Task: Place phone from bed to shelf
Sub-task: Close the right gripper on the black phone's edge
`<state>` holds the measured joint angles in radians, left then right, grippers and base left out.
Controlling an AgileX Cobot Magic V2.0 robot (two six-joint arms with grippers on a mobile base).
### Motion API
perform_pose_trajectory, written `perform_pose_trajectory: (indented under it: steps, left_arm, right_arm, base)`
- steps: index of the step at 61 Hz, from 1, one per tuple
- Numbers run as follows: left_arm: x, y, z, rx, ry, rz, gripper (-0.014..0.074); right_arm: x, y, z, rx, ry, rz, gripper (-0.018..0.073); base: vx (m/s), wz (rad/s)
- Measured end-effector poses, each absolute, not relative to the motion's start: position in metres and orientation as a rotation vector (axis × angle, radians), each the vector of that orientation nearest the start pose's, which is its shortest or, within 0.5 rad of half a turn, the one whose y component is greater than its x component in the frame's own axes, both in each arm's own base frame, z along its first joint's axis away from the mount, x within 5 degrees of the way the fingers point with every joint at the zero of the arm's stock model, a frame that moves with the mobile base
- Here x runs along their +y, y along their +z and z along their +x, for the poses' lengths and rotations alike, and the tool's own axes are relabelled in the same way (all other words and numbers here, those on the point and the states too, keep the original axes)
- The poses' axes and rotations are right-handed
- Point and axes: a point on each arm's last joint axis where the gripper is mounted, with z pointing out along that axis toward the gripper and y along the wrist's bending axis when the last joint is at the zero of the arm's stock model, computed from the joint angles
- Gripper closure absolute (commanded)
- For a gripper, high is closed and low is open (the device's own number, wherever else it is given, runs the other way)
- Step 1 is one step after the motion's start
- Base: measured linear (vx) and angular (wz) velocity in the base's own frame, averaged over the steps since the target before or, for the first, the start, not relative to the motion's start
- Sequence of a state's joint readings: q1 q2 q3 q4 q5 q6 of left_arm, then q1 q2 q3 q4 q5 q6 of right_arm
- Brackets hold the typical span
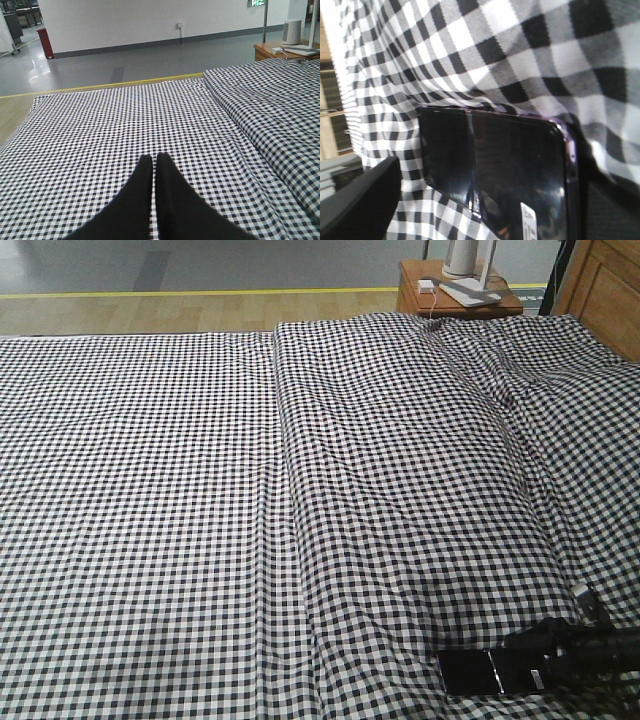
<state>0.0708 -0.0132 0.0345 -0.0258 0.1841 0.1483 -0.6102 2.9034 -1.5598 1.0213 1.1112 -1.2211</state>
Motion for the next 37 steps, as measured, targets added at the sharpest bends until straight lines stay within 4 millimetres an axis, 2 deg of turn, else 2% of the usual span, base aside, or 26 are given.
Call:
perform_pose_trajectory:
  steps: [17, 24, 31, 37]
  left_arm:
    - [0.004, 0.186, 0.056, 1.69, 0.141, 0.048, 0.0595]
    - [0.004, 0.186, 0.056, 1.69, 0.141, 0.048, 0.0595]
    - [0.004, 0.186, 0.056, 1.69, 0.141, 0.048, 0.0595]
    - [0.004, 0.186, 0.056, 1.69, 0.141, 0.048, 0.0595]
  right_arm:
    - [-0.134, -0.133, 0.333, 2.674, 1.446, 0.297, -0.0028]
    - [-0.126, -0.133, 0.336, 2.687, 1.453, 0.259, 0.0008]
    - [-0.12, -0.134, 0.338, 2.695, 1.457, 0.236, 0.0091]
    - [-0.12, -0.134, 0.338, 2.695, 1.458, 0.236, 0.0209]
  base:
    - [0.0, 0.0]
    - [0.0, 0.0]
    - [0.0, 0.0]
    - [0.0, 0.0]
